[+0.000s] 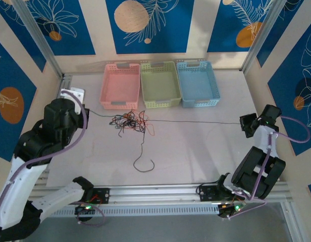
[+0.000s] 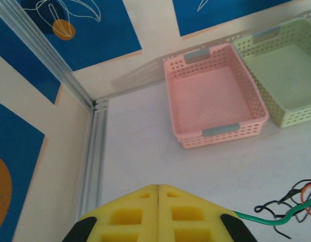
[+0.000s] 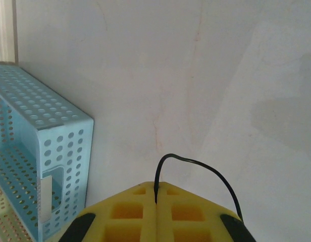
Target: Untangle the cables
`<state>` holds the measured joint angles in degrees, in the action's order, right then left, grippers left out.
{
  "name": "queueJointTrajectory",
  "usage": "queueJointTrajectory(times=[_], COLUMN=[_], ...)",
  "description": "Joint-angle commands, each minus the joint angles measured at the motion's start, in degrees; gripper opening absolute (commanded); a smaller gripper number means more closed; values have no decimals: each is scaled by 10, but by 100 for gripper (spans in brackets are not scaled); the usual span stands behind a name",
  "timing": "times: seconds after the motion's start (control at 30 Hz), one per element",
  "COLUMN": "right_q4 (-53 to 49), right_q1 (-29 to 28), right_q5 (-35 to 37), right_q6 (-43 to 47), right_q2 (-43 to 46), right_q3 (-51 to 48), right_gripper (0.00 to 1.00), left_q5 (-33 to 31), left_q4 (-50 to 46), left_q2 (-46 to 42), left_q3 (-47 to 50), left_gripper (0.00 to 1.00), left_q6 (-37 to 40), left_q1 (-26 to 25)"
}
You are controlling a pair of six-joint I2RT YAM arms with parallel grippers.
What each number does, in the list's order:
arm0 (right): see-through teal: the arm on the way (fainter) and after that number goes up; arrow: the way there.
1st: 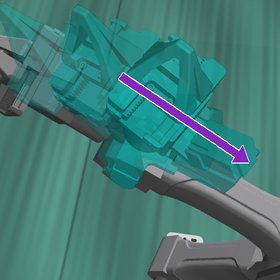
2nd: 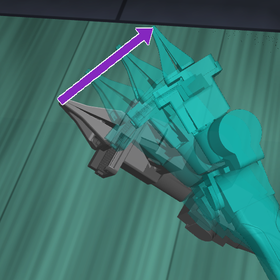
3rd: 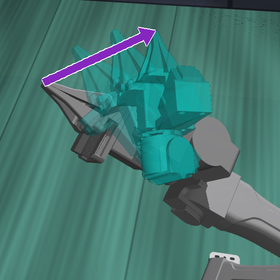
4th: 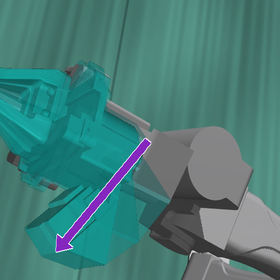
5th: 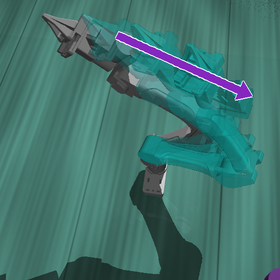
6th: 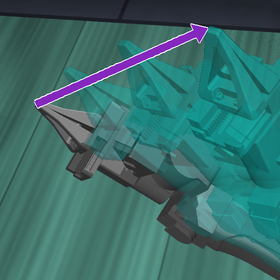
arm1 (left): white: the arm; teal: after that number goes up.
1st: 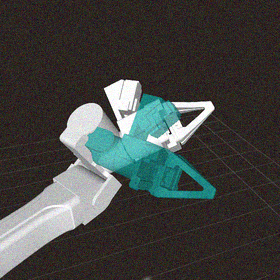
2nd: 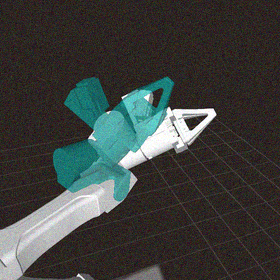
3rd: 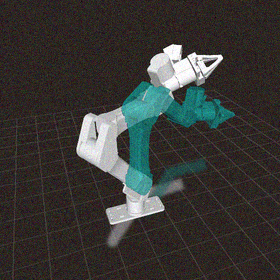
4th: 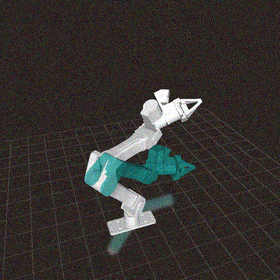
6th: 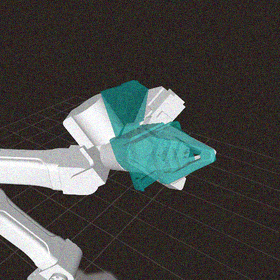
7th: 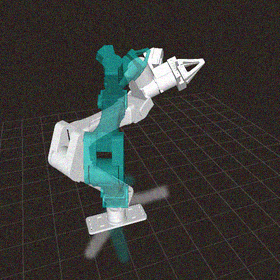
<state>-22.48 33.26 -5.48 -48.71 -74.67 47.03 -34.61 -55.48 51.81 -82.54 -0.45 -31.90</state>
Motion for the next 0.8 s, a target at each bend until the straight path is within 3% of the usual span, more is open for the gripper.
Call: queueJointTrajectory(times=[0.0, 0.17, 0.23, 0.27, 0.33, 0.43, 0.6, 0.77], right_q4=[0, -21, -33, -32, -49, -91, -143, -66], right_q1=[-17, -106, -138, -152, -180, -238, -349, -488], right_q5=[1, -21, -31, -43, -68, -82, -15, -76], right_q6=[-1, 39, 55, 66, 93, 123, 108, 31], right_q2=[19, 23, 29, 33, 35, 40, 84, 63], right_q3=[-10, 1, -3, -8, -5, 13, 26, 10], right_gripper=[0, 0, 0, 3, 21, 34, 40, 39], left_q5=[8, 238, 302, 312, 317, 324, 337, 338], left_q4=[26, 74, 88, 93, 101, 110, 156, 166], left_q2=[-7, -4, 3, 3, 0, -10, -33, -50], left_q3=[13, 98, 131, 144, 168, 194, 261, 293], left_gripper=[0, 0, 0, 0, 0, 0, 0, 0], left_q6=[22, 5, -5, -9, -13, -20, -42, -45], left_q1=[26, 31, 31, 31, 31, 31, 31, 31])
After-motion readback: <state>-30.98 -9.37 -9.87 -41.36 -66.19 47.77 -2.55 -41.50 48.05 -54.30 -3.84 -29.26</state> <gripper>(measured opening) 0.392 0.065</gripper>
